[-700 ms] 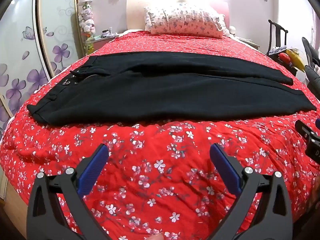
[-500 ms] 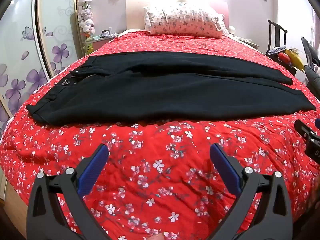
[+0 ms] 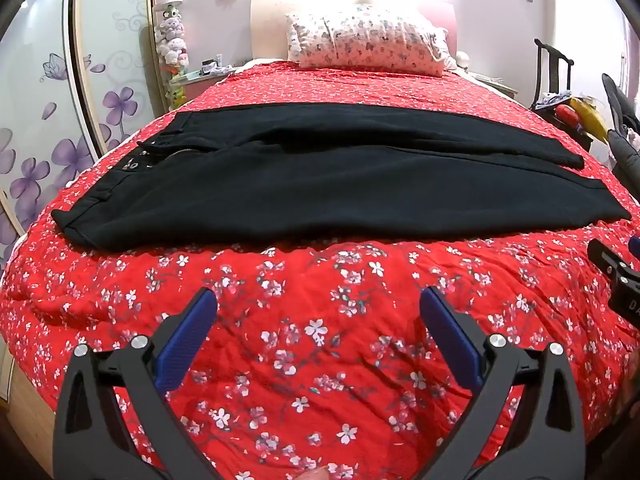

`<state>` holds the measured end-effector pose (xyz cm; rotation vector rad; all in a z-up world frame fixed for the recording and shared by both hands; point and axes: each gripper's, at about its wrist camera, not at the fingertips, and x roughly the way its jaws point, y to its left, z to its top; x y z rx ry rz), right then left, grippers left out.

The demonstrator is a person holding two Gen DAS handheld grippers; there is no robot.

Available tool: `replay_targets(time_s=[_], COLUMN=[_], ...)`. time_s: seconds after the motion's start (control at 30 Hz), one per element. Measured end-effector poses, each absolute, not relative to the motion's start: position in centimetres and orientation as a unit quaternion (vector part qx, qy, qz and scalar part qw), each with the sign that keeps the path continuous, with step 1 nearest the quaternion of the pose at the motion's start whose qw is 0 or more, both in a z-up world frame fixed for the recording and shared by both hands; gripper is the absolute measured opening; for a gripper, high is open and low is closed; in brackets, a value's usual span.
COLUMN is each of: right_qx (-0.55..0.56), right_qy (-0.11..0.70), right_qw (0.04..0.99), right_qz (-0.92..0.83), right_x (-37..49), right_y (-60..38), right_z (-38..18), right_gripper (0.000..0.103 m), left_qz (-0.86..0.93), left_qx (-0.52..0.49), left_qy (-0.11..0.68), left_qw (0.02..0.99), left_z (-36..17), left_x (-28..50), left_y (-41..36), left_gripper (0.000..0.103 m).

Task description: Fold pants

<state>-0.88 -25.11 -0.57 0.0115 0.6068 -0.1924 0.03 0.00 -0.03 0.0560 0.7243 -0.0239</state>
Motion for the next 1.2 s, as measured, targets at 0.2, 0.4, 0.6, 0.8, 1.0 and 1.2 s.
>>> replay_targets(time_s=[0.2,0.4,0.6,0.8,1.0,1.2], right_qx=[0.005,0.006,0.005,0.005,0.005,0.006], right_qy=[0.299,0.299,0.299,0.3,0.3,0.3], right_qw=[0.95,0.95,0.949,0.949,0.949,0.949], right_qz=[-0.095,-0.095,-0.095,-0.095,-0.095,-0.095], right_x=[-0.87,-0.83,-0.8,-0.77,-0.73,-0.83], right_y=[-25.07,-25.06,-25.04,-25.04,-25.04,-25.07], right_z=[-0.59,-0.61,-0.64,-0.67,-0.7,-0.7], right_gripper=[0.102,0.102,0.102,0.102,0.102,0.102], left_qz=[-0.012,-0.012,-0.013,-0.013,-0.012,-0.012], left_qx=[0.027,0.027,0.025,0.024,0.024,0.024], left_qy=[0.355,0.354,0.356,0.356,0.356,0.356], left_qw=[0.935,0.935,0.934,0.934,0.934,0.934], left_z=[0.06,0.06,-0.02,0.07,0.07,0.07], left_x=[0.0,0.01,-0.01,-0.05,-0.05,-0.03], left_y=[-0.34,-0.32,-0.57,-0.74,-0.75,-0.85], left_gripper=[0.101,0.101,0.101,0.101,0.101,0.101])
